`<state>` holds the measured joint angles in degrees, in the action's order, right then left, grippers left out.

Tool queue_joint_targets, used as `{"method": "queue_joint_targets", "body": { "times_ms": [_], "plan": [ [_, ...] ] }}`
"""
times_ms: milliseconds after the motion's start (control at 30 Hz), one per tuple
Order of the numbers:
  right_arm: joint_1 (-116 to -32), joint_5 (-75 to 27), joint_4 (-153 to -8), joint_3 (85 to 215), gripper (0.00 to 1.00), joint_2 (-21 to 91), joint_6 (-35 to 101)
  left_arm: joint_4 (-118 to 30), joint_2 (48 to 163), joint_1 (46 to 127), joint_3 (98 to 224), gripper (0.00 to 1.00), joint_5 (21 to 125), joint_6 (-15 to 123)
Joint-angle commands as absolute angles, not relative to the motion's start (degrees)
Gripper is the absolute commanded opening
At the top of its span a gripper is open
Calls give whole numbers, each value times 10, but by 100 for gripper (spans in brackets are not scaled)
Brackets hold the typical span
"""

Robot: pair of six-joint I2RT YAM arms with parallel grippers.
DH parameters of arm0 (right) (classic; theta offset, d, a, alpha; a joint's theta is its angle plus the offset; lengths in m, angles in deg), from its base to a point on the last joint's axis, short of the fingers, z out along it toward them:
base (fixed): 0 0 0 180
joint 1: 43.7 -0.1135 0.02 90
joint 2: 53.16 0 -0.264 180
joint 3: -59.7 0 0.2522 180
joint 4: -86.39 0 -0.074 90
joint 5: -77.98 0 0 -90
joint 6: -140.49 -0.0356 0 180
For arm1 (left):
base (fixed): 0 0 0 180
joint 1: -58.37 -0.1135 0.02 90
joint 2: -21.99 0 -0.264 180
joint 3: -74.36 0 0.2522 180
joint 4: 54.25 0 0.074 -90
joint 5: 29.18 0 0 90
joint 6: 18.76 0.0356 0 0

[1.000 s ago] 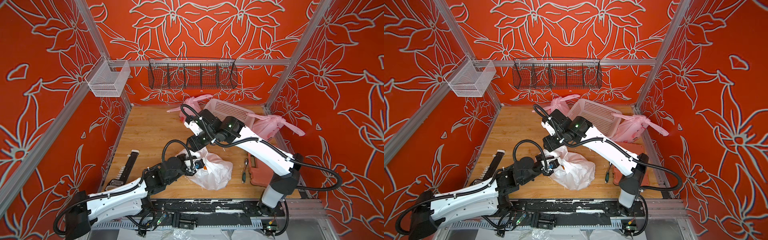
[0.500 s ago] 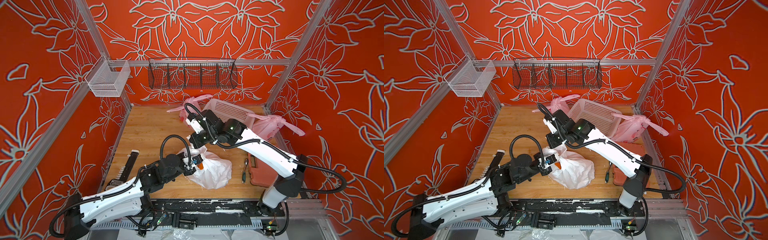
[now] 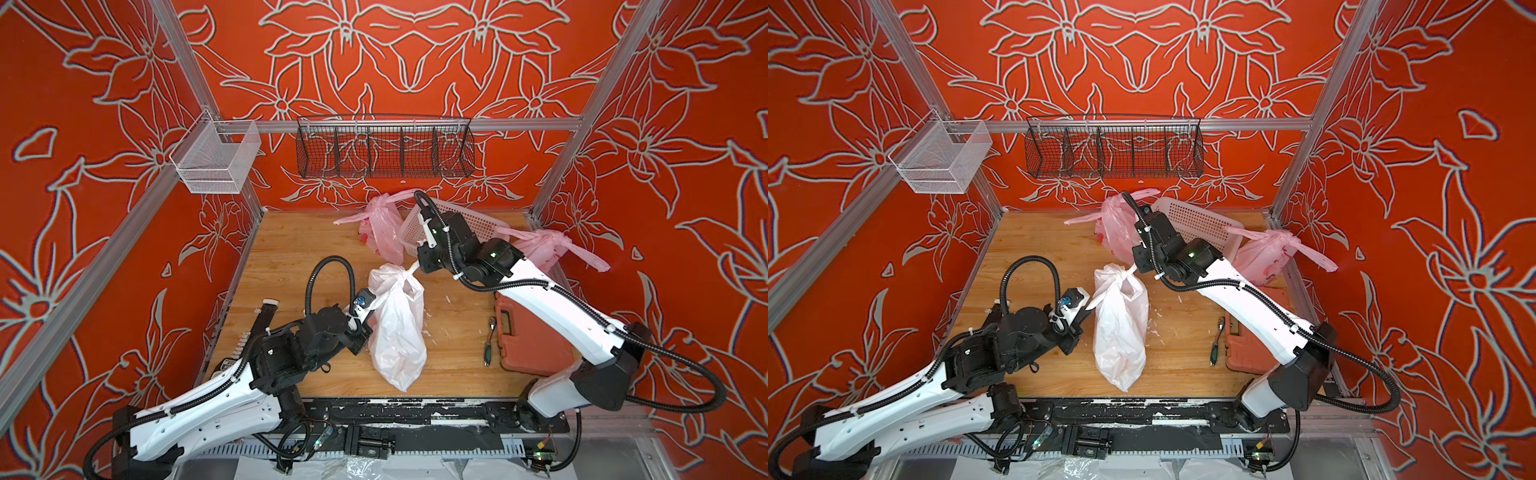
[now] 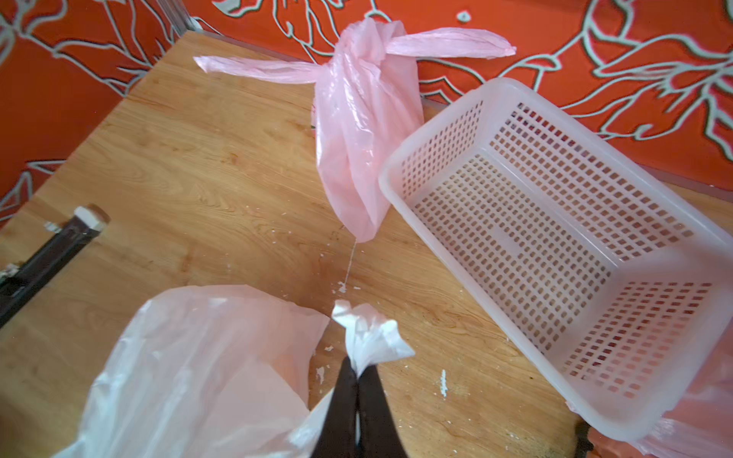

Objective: Place the oranges into plastic bags & tie knots
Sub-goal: Tie the plastic bag at the center of the board.

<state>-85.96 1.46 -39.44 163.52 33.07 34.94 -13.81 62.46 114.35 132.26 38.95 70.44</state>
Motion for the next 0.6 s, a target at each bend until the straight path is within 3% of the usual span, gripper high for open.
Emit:
{"method": "queue_joint_targets", "body": {
  "times_ms": [0,67,267,500,567],
  "plan": [
    [-821,104,-423,1618,0,312,373,-24,606,1146,1341,0,233,575],
    [-801,115,-423,1603,0,307,375,32,602,1145,1349,0,163,473],
    [-722,101,-423,1557,0,301,359,161,592,1142,1360,0,132,307],
    [-688,86,-414,1578,0,330,369,211,546,1140,1351,0,127,254],
    [-688,60,-411,1603,0,342,383,158,541,1140,1347,0,157,309]
  ]
}}
